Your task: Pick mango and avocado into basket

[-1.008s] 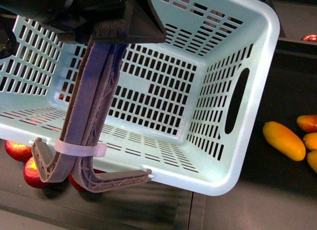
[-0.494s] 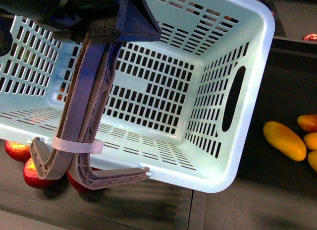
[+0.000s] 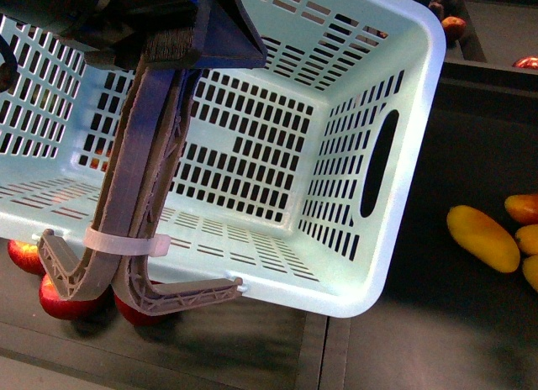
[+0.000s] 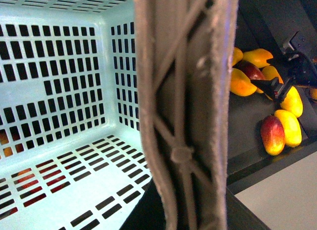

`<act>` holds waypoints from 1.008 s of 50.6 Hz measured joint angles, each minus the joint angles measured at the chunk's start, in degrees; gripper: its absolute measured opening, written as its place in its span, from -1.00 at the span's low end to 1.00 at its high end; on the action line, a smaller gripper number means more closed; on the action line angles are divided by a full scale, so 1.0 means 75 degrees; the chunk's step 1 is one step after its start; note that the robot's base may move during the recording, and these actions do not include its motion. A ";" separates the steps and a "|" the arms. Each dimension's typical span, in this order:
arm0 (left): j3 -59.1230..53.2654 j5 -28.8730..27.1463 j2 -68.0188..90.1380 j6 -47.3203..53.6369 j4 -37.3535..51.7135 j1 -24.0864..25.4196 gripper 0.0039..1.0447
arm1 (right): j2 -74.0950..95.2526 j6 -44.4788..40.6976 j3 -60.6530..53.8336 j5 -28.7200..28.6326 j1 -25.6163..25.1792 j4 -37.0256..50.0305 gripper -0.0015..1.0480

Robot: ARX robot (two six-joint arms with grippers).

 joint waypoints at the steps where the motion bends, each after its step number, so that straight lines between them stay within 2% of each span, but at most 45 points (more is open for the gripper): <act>1: 0.0000 0.0003 0.0000 0.0000 0.0000 0.0000 -0.87 | 0.0125 -0.0006 0.0047 -0.0012 -0.0003 0.0041 0.85; 16: 0.0000 0.0044 0.0000 0.0003 0.0000 -0.0006 -0.87 | 0.1649 0.0041 0.0536 -0.0198 0.0076 0.0501 0.85; 32: 0.0000 0.0035 0.0000 0.0003 0.0000 -0.0006 -0.87 | 0.2457 0.0848 0.1180 0.0061 0.0312 0.1416 0.85; 51: 0.0000 0.0041 0.0000 0.0006 0.0000 -0.0009 -0.87 | 0.2804 0.1113 0.1521 0.0245 0.0481 0.1276 0.85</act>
